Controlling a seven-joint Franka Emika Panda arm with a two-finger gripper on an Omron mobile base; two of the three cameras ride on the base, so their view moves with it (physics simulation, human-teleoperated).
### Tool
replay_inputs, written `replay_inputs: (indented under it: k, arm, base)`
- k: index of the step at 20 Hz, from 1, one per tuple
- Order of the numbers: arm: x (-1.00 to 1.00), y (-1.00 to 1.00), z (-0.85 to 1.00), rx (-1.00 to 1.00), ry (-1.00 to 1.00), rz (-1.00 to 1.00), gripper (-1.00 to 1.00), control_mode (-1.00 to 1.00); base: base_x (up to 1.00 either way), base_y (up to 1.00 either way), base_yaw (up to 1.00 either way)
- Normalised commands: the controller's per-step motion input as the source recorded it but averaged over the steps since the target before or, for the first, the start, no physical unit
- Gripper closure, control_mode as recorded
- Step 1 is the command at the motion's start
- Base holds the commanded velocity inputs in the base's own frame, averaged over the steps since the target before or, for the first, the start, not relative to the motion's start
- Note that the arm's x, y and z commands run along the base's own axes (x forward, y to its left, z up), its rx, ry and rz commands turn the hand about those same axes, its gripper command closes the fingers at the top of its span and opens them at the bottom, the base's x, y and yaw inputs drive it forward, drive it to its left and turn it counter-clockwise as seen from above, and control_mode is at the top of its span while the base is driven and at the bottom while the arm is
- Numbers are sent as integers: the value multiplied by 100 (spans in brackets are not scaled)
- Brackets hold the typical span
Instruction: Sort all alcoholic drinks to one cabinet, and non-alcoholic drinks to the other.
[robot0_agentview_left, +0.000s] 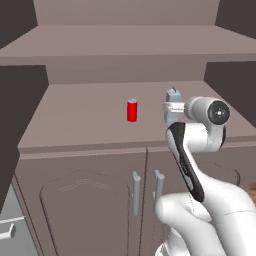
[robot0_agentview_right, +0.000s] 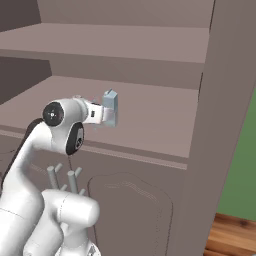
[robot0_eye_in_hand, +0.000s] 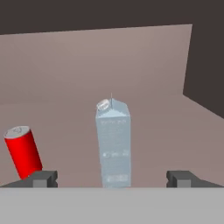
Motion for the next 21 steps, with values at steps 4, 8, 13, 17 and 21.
replay_inputs:
  k: [4,8,13,17,21]
  arm:
    - [-100,62,42,0,9,0,-100,-100]
    - [-100,73,52,5,19,0,-100,-100]
    - [-100,72,44,9,19,0,-100,-100]
    - [-100,71,15,8,16,0,-100,-100]
    - [-100,68,1,6,13,0,-100,-100]
  base:
    - [0,0,0]
    - [0,0,0]
    - [0,0,0]
    - [0,0,0]
    - [0,0,0]
